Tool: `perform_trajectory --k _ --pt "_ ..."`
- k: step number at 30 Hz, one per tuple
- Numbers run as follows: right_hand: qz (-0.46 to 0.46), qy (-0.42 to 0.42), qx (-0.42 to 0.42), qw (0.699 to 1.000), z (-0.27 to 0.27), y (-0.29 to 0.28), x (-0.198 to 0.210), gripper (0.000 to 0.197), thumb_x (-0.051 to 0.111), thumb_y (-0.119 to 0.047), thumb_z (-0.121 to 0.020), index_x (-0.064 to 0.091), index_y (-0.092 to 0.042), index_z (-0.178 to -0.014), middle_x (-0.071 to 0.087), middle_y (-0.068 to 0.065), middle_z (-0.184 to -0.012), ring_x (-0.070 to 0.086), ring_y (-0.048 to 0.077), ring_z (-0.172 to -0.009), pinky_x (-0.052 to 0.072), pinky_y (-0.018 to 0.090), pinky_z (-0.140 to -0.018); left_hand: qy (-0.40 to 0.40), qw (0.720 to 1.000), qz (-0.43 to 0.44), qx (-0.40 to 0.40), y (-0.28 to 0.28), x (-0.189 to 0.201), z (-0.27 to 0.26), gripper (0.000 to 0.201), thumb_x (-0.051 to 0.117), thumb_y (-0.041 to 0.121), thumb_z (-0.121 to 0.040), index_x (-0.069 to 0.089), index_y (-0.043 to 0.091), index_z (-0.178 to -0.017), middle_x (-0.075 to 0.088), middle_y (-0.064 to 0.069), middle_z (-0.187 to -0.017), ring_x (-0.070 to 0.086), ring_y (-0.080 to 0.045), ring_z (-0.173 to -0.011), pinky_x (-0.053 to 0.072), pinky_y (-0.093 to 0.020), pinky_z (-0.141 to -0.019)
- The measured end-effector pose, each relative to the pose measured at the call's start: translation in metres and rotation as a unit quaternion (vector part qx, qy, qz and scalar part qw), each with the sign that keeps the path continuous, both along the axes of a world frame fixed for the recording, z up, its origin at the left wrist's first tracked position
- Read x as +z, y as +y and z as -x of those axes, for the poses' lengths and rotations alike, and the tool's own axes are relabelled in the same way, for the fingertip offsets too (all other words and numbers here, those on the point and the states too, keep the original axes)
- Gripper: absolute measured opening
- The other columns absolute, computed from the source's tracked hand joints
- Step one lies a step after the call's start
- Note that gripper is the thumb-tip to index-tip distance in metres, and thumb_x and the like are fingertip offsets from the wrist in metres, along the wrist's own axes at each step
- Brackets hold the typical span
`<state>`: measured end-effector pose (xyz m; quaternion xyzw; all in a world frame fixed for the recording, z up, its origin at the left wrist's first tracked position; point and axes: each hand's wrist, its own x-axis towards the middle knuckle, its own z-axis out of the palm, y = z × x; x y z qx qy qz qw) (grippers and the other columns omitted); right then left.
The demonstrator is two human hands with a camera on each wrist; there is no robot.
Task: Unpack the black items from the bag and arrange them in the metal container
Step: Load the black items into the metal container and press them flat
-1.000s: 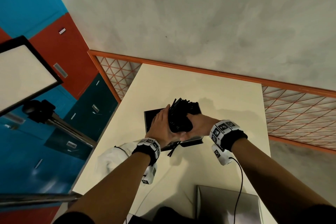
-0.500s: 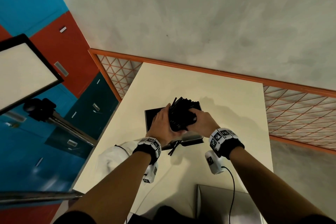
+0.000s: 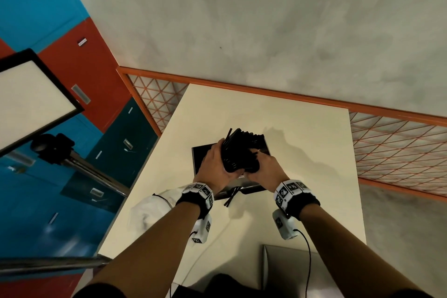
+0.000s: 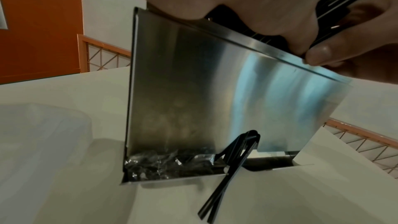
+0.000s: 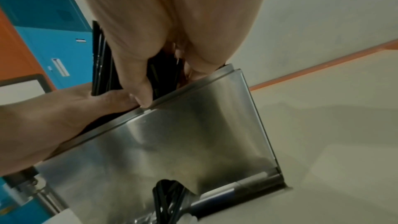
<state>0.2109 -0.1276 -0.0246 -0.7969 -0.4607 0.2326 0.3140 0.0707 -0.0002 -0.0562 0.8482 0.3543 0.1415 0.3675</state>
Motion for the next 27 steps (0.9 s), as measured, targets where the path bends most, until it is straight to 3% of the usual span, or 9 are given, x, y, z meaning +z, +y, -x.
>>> perform_trajectory --k 5,9,14,18,21,27 --pt "0.004 0.016 -0.015 1.0 0.0 0.002 -0.003 0.056 0.075 -0.019 -0.078 0.057 -0.015 -0.131 0.071 0.004 -0.112 0.065 0.02 -0.102 0.04 0.014 -0.082 -0.011 1.0 0.01 0.01 0.0 0.002 0.0 0.101 0.085 0.053 -0.067 0.028 0.032 -0.147 0.048 0.002 -0.139 0.05 -0.016 -0.127 0.048 -0.036 -0.106" --pt "-0.018 0.027 -0.051 0.998 0.007 0.008 -0.007 0.048 0.072 -0.017 -0.079 0.059 -0.014 -0.125 0.068 0.003 -0.115 0.064 0.02 -0.105 0.049 0.026 -0.092 -0.022 1.0 0.012 0.019 0.001 0.001 -0.001 0.095 0.084 0.052 -0.067 0.033 0.034 -0.145 0.05 0.006 -0.136 0.053 -0.013 -0.123 0.051 -0.033 -0.102" --pt "-0.023 0.007 -0.078 0.997 0.014 0.018 -0.009 0.051 0.074 -0.013 -0.073 0.061 -0.007 -0.122 0.058 0.005 -0.121 0.061 0.022 -0.103 0.043 0.019 -0.089 -0.014 1.0 0.015 0.015 0.005 -0.008 -0.002 0.101 0.084 0.05 -0.063 0.031 0.031 -0.147 0.05 0.004 -0.135 0.055 -0.014 -0.122 0.053 -0.038 -0.101" --pt "-0.008 0.012 -0.091 0.996 0.014 0.028 -0.009 0.045 0.071 -0.012 -0.072 0.063 -0.005 -0.116 0.065 0.01 -0.111 0.063 0.029 -0.099 0.051 0.035 -0.089 -0.01 1.0 0.015 0.017 0.008 -0.013 -0.004 0.1 0.082 0.052 -0.062 0.032 0.032 -0.146 0.052 0.005 -0.134 0.056 -0.014 -0.121 0.055 -0.038 -0.099" --pt "0.011 0.014 -0.1 0.995 0.012 0.03 -0.007 0.038 0.071 -0.013 -0.075 0.064 -0.008 -0.112 0.072 0.011 -0.097 0.067 0.029 -0.091 0.051 0.028 -0.078 -0.01 1.0 0.016 0.018 0.01 -0.015 -0.005 0.099 0.082 0.053 -0.061 0.034 0.034 -0.145 0.055 0.007 -0.132 0.058 -0.012 -0.119 0.056 -0.037 -0.096" --pt "0.016 0.026 -0.114 0.993 0.01 0.025 -0.001 0.03 0.071 -0.017 -0.075 0.067 -0.014 -0.105 0.073 0.006 -0.089 0.067 0.024 -0.084 0.05 0.026 -0.075 -0.021 1.0 0.018 0.007 0.01 -0.016 -0.003 0.102 0.086 0.05 -0.061 0.033 0.034 -0.147 0.053 0.007 -0.134 0.057 -0.011 -0.121 0.054 -0.036 -0.1"
